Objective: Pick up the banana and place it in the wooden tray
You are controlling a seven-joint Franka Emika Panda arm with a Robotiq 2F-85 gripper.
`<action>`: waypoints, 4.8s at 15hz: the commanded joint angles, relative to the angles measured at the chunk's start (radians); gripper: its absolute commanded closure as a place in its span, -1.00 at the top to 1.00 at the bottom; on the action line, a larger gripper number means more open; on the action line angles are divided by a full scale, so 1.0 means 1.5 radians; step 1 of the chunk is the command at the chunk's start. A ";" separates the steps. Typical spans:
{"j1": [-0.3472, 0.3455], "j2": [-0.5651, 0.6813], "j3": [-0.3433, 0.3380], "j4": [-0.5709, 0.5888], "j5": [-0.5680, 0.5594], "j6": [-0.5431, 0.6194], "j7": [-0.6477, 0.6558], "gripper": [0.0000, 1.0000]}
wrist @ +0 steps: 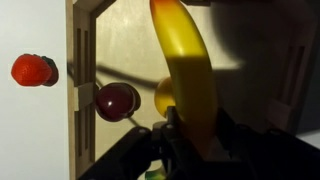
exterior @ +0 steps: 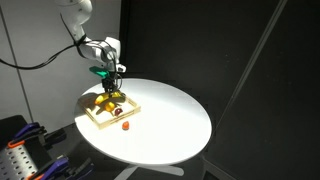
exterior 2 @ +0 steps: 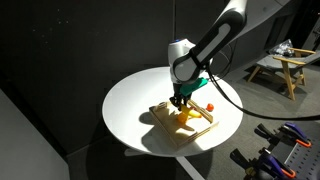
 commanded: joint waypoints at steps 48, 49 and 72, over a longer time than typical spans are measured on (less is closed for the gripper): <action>0.019 -0.109 -0.029 0.014 -0.029 -0.151 0.118 1.00; 0.016 -0.123 -0.029 0.003 -0.031 -0.152 0.115 1.00; -0.106 -0.438 0.021 -0.231 -0.001 -0.190 -0.151 1.00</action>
